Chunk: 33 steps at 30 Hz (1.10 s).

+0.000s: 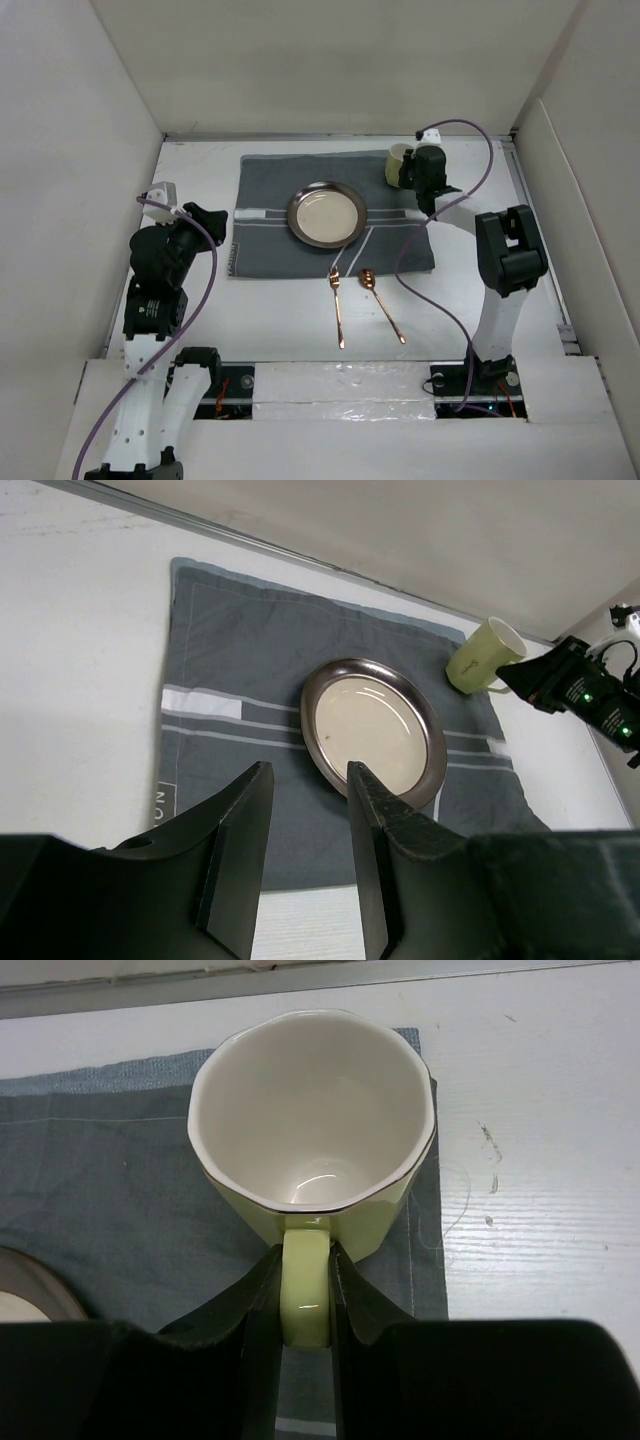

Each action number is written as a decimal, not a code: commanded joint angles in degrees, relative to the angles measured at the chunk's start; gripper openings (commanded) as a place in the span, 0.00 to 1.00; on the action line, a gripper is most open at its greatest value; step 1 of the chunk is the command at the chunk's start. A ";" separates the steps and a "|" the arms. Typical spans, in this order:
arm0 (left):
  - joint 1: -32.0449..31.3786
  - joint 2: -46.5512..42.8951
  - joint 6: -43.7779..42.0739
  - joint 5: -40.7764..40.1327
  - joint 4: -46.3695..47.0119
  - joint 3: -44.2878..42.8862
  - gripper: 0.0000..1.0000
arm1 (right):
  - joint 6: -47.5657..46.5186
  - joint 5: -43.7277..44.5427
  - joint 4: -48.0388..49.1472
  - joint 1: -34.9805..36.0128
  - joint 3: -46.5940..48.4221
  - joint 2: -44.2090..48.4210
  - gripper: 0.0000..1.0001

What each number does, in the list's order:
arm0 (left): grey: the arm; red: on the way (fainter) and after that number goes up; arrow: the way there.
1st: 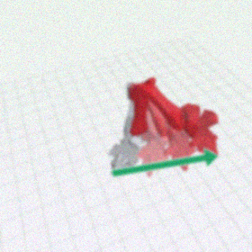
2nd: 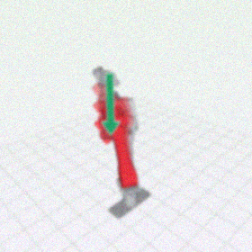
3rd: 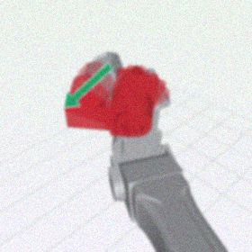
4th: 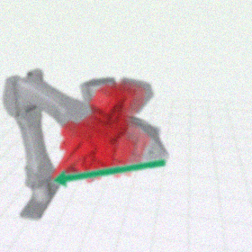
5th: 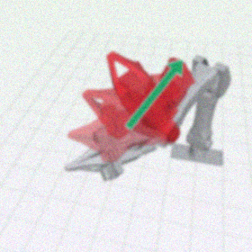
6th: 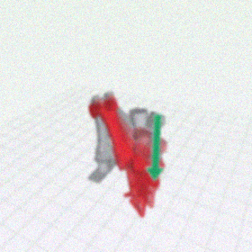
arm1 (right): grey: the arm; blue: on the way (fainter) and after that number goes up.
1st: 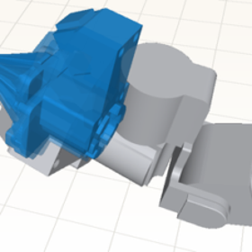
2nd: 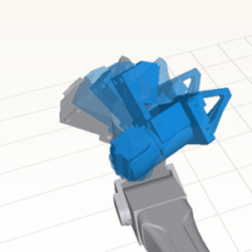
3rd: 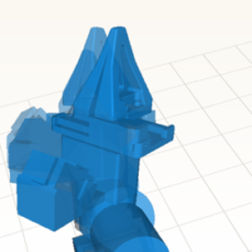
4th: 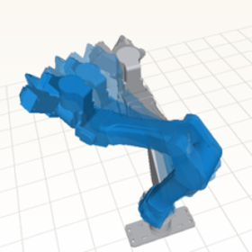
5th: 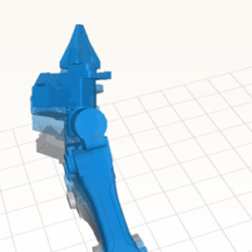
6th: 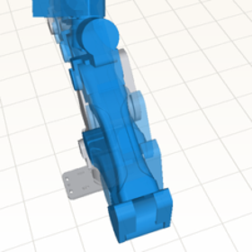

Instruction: Set the dinner table for one person

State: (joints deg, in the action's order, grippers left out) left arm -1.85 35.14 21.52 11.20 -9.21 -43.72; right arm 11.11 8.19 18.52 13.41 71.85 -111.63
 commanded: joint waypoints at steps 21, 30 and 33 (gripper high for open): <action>-0.52 6.34 0.63 -1.18 -0.10 -0.83 0.00 | 9.62 0.69 2.30 9.06 -27.24 37.70 0.00; -30.62 33.59 -1.22 -30.65 -11.13 -24.23 0.00 | 14.46 9.80 -10.30 19.02 -40.31 60.61 0.00; -40.92 39.19 2.29 -41.84 -15.92 -30.53 0.00 | 12.71 11.84 -12.54 19.02 -39.78 65.37 0.00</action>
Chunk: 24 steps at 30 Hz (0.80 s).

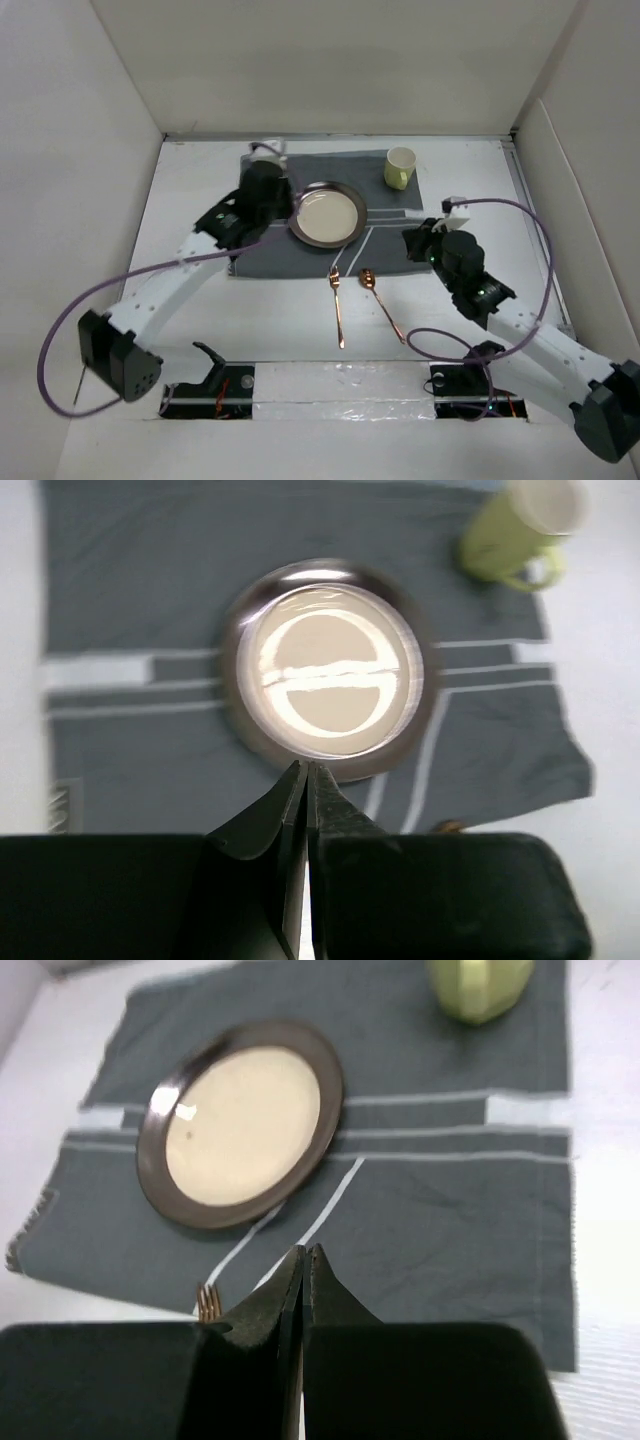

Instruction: Set the dinner table for one person

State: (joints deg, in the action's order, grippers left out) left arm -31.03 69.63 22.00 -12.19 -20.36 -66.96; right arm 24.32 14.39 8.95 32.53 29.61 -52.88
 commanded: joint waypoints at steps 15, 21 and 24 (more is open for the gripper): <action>-36.55 17.26 39.95 -29.90 -2.47 10.72 0.29 | 1.96 -8.95 -5.00 -17.69 -4.65 23.35 0.00; -40.07 33.26 50.86 -33.96 -16.72 0.87 0.31 | 1.44 -9.29 -6.23 -17.07 -4.03 24.14 0.00; -41.21 35.31 51.83 -33.79 -15.77 0.60 0.30 | 1.17 -9.38 -6.75 -17.07 -3.76 24.67 0.00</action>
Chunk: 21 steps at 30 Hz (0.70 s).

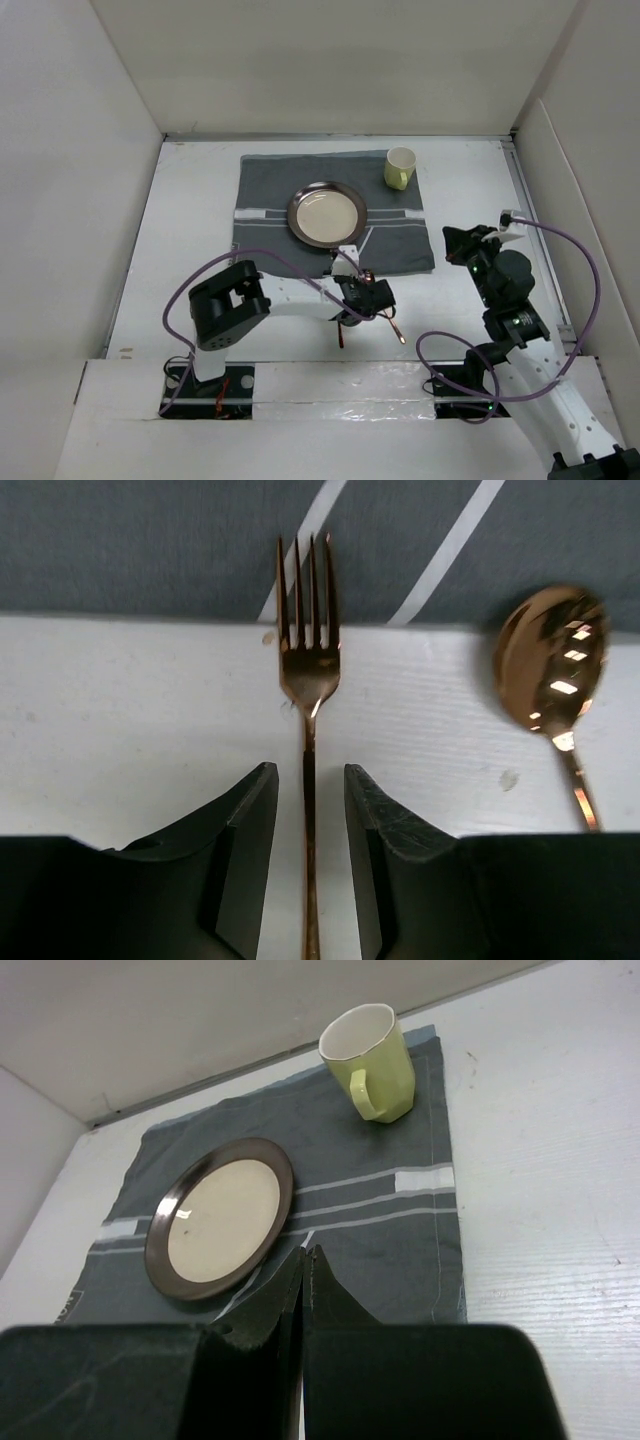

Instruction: Set the dinner table for one person

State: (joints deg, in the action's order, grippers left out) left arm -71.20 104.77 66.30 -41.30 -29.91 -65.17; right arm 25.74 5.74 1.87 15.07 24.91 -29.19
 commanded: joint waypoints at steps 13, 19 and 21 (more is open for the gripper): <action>0.89 -4.31 1.28 3.76 7.59 9.35 0.23 | 0.01 0.24 0.68 0.40 0.76 0.80 0.00; 0.36 -2.38 0.06 6.84 8.99 10.24 0.19 | 0.19 -1.51 1.47 0.40 0.67 0.36 0.00; -0.25 -2.12 0.14 6.85 8.99 10.32 0.13 | 0.02 -1.61 1.30 0.40 0.76 0.36 0.00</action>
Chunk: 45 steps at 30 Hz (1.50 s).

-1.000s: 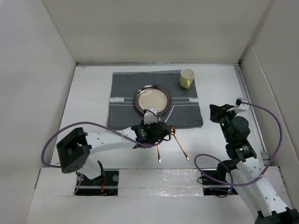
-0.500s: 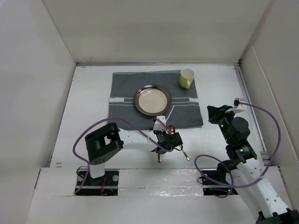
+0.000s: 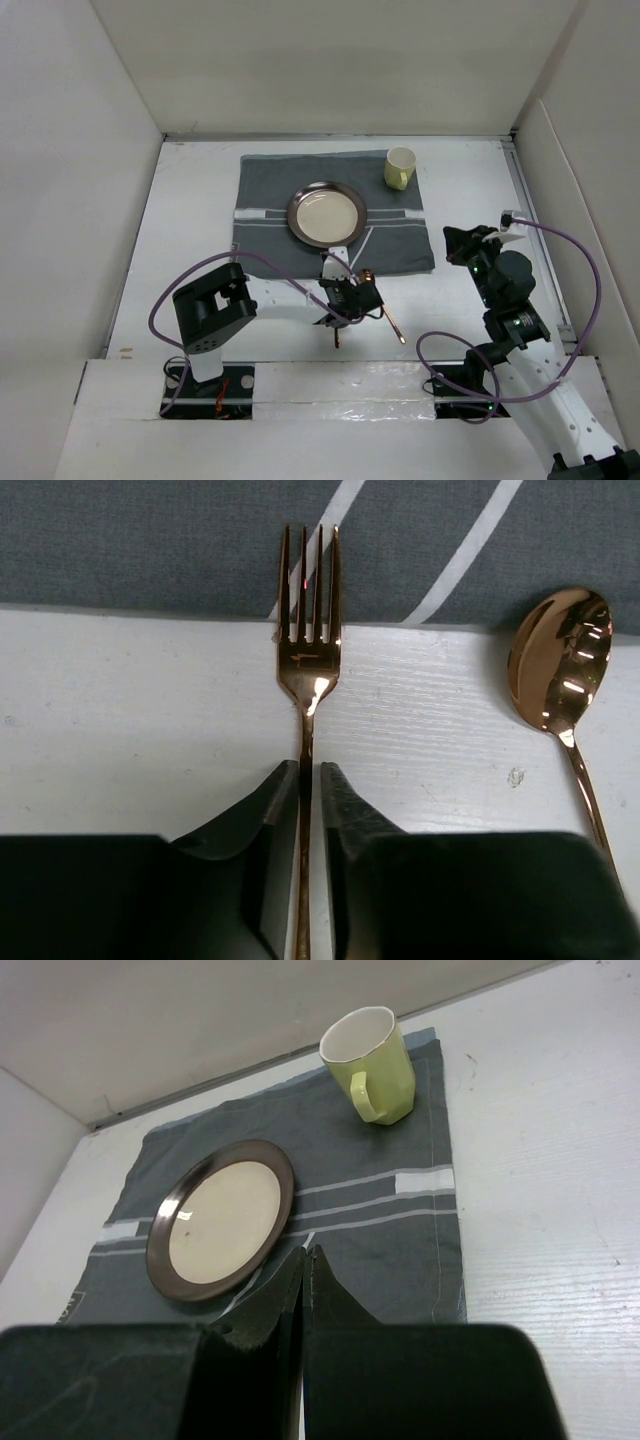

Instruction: Set the dinner table for one person

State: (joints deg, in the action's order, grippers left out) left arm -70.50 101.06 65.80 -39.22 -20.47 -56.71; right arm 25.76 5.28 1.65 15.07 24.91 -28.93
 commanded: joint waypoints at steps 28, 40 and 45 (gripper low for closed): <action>41.14 -19.60 -47.06 11.64 1.92 -12.33 0.00 | 0.08 -2.55 2.92 0.93 0.05 -0.95 0.00; 50.72 -1.22 -55.07 21.63 7.99 -17.82 0.00 | -0.36 -2.73 3.36 0.93 -0.21 -1.75 0.00; 50.72 0.37 -54.47 26.37 10.27 -18.79 0.00 | -0.62 -3.78 3.37 0.93 0.05 -2.62 0.00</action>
State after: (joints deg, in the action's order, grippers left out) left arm -19.35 102.59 12.38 -17.26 -14.26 -74.02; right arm 25.74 2.87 2.17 15.46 24.58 -31.18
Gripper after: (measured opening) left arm 0.022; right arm 0.009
